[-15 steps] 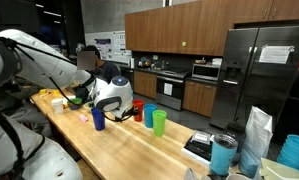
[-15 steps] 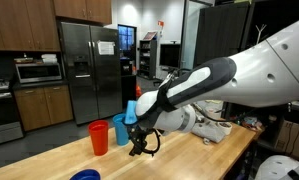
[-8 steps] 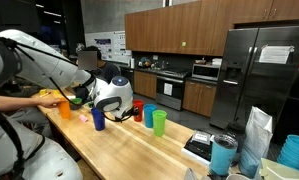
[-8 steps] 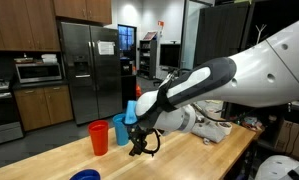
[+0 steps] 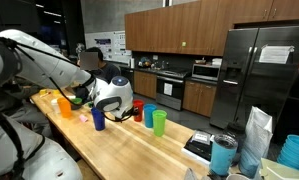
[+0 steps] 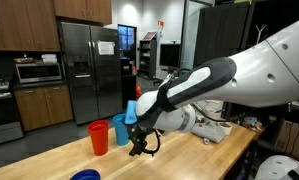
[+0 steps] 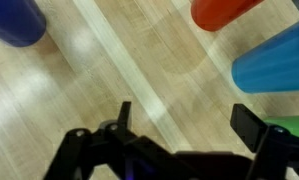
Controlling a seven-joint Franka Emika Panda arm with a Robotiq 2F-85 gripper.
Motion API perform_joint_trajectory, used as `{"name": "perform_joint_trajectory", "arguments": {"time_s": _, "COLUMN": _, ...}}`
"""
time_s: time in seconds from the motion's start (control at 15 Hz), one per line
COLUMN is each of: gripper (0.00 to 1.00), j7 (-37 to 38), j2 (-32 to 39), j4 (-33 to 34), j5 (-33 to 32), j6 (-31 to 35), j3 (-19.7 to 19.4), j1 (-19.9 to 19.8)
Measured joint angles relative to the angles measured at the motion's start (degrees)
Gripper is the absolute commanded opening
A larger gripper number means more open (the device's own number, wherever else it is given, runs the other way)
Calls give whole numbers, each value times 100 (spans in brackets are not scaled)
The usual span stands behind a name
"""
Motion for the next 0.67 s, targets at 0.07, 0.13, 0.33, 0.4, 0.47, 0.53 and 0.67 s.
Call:
{"name": "perform_joint_trajectory", "arguments": {"time_s": 0.07, "gripper": 100, "j7": 0, "j2": 0, "j4": 0, "j5": 0, "j6": 0, "j3": 0, "j1": 0}}
{"name": "perform_joint_trajectory", "arguments": {"time_s": 0.13, "gripper": 100, "j7": 0, "j2": 0, "j4": 0, "j5": 0, "j6": 0, "j3": 0, "j1": 0}}
{"name": "perform_joint_trajectory", "arguments": {"time_s": 0.33, "gripper": 100, "j7": 0, "j2": 0, "j4": 0, "j5": 0, "j6": 0, "j3": 0, "j1": 0}}
{"name": "perform_joint_trajectory", "arguments": {"time_s": 0.4, "gripper": 100, "j7": 0, "j2": 0, "j4": 0, "j5": 0, "j6": 0, "j3": 0, "j1": 0}}
{"name": "perform_joint_trajectory", "arguments": {"time_s": 0.47, "gripper": 100, "j7": -4, "j2": 1, "j4": 0, "j5": 0, "j6": 0, "j3": 0, "j1": 3}}
{"name": "perform_joint_trajectory", "arguments": {"time_s": 0.53, "gripper": 100, "j7": -4, "j2": 2, "j4": 12, "j5": -13, "j6": 0, "j3": -59, "j1": 54}}
{"name": "perform_joint_trajectory", "arguments": {"time_s": 0.67, "gripper": 100, "j7": 39, "j2": -10, "j4": 102, "j5": -3, "j6": -69, "j3": -307, "j1": 242}}
